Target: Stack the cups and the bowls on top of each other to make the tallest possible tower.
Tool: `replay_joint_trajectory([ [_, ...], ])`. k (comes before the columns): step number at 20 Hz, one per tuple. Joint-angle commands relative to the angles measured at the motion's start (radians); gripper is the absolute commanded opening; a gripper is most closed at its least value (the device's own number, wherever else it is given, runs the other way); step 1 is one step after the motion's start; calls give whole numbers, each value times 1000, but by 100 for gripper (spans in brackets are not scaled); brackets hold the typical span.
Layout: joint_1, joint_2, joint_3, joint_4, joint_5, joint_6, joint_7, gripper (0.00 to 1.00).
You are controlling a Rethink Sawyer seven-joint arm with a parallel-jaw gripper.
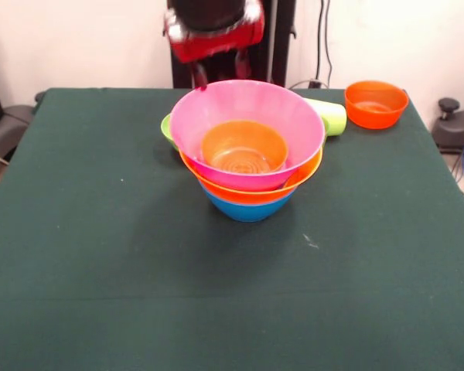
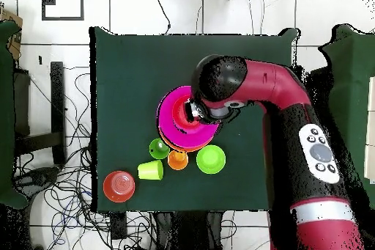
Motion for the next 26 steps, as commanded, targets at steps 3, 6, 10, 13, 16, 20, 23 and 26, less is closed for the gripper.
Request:
replay_joint_trajectory([
  [3,-3,-195,23,303,128,16,9,100],
  [6,13,-200,21,334,155,-23,34,100],
  [10,73,-154,15,369,172,-148,120,100],
  [13,104,-106,11,363,175,-219,158,100],
  [16,143,-62,-7,357,167,-293,204,100],
  [20,198,2,-49,335,138,-370,262,100],
  [23,236,45,-77,324,124,-423,294,100],
  [26,272,82,-100,314,118,-470,328,100],
])
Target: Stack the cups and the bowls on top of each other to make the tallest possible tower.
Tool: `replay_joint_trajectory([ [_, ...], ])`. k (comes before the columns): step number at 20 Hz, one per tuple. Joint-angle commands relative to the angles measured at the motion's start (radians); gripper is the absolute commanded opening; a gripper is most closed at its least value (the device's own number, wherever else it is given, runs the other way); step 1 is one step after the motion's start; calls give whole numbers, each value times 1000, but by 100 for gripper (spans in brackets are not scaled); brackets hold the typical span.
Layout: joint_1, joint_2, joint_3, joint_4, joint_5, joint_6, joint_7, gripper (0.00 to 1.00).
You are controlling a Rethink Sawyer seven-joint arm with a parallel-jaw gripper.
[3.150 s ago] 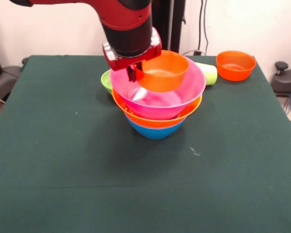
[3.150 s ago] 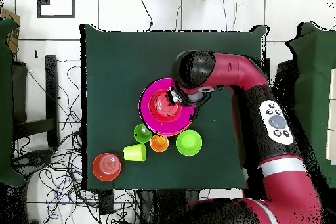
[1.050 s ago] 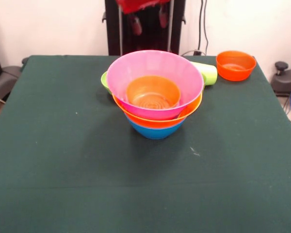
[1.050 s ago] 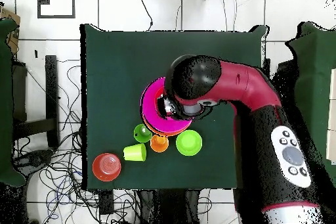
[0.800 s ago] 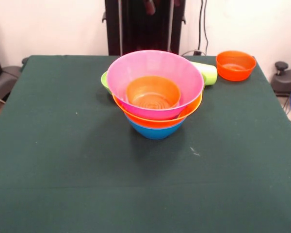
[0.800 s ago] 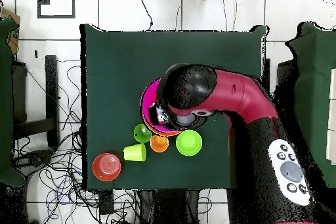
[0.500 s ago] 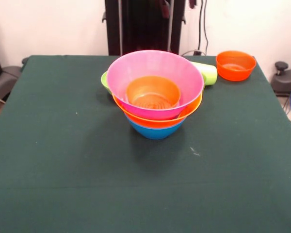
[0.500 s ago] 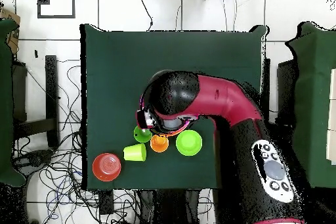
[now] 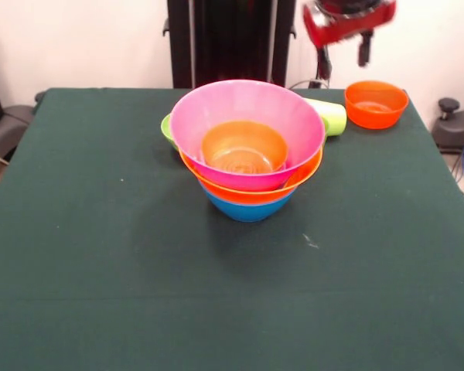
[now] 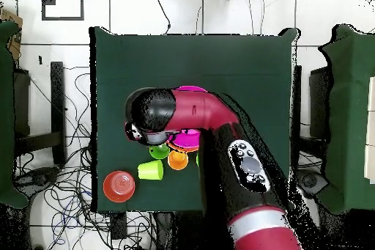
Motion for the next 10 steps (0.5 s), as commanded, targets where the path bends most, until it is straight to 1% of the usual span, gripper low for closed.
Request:
replay_joint_trajectory([
  [1,84,157,-79,41,-43,-156,250,100],
  [4,115,211,-97,16,-49,-211,280,100],
  [6,126,232,-105,8,-52,-231,287,100],
  [10,125,238,-112,24,-64,-257,279,100],
])
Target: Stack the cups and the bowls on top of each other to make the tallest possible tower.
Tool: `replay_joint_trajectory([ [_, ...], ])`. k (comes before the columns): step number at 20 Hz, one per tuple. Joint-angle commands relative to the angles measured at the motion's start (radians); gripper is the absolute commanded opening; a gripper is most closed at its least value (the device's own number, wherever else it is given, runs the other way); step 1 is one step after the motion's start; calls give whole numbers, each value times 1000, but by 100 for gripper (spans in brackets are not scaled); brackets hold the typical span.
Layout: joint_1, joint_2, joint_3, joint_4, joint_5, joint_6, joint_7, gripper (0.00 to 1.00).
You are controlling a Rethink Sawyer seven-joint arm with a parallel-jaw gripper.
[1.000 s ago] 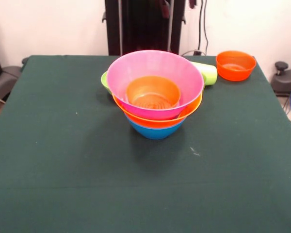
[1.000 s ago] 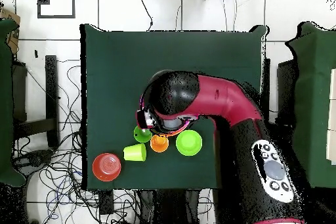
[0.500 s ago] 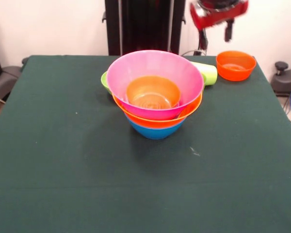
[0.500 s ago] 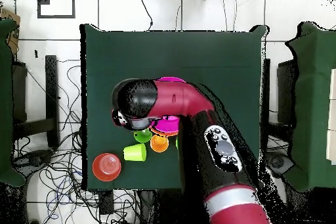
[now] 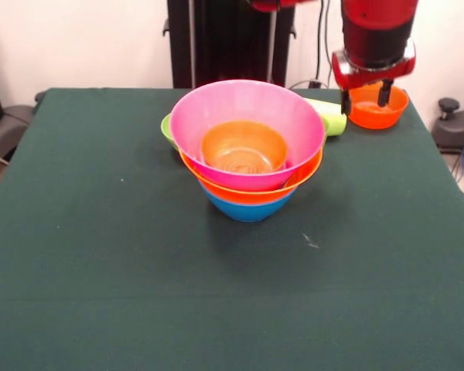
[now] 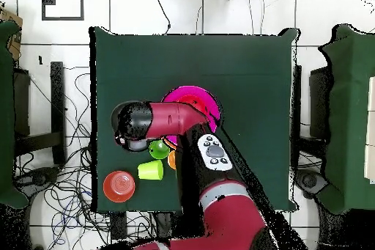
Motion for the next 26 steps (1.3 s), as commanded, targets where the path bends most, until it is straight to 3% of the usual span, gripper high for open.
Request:
replay_joint_trajectory([
  [1,13,90,-56,29,-68,-109,123,100],
  [7,-6,90,-45,51,-71,-120,92,100],
  [13,-27,-32,35,176,7,-28,65,100],
  [16,-40,-52,77,222,42,-45,67,100],
  [22,-44,-52,123,238,79,-70,73,100],
  [26,-41,8,120,215,57,-125,68,100],
])
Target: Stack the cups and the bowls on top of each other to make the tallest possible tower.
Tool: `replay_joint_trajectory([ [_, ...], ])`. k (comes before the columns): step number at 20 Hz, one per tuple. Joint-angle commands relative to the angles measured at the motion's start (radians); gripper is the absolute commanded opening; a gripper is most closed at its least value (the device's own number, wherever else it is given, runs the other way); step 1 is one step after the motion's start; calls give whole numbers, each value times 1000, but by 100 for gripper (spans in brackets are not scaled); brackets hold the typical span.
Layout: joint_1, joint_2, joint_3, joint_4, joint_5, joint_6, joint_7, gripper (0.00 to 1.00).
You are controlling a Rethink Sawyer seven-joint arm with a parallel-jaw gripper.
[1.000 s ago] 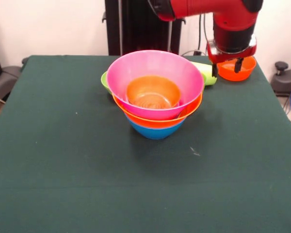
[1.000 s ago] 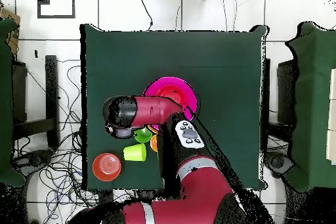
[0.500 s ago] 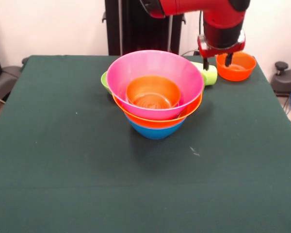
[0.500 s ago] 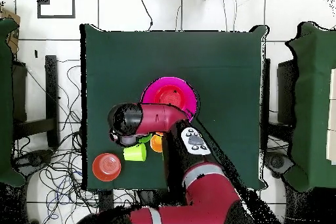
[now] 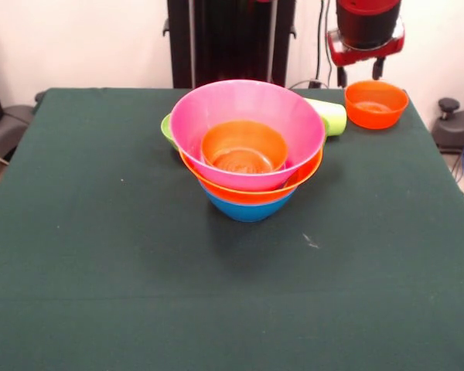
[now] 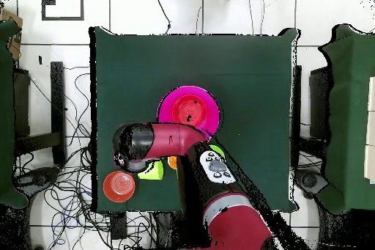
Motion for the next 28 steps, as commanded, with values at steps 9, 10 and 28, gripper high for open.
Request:
replay_joint_trajectory([
  [9,38,159,69,17,-12,-197,79,100],
  [10,47,169,68,17,-10,-212,89,100],
  [28,9,15,-73,-72,-118,-210,30,100],
])
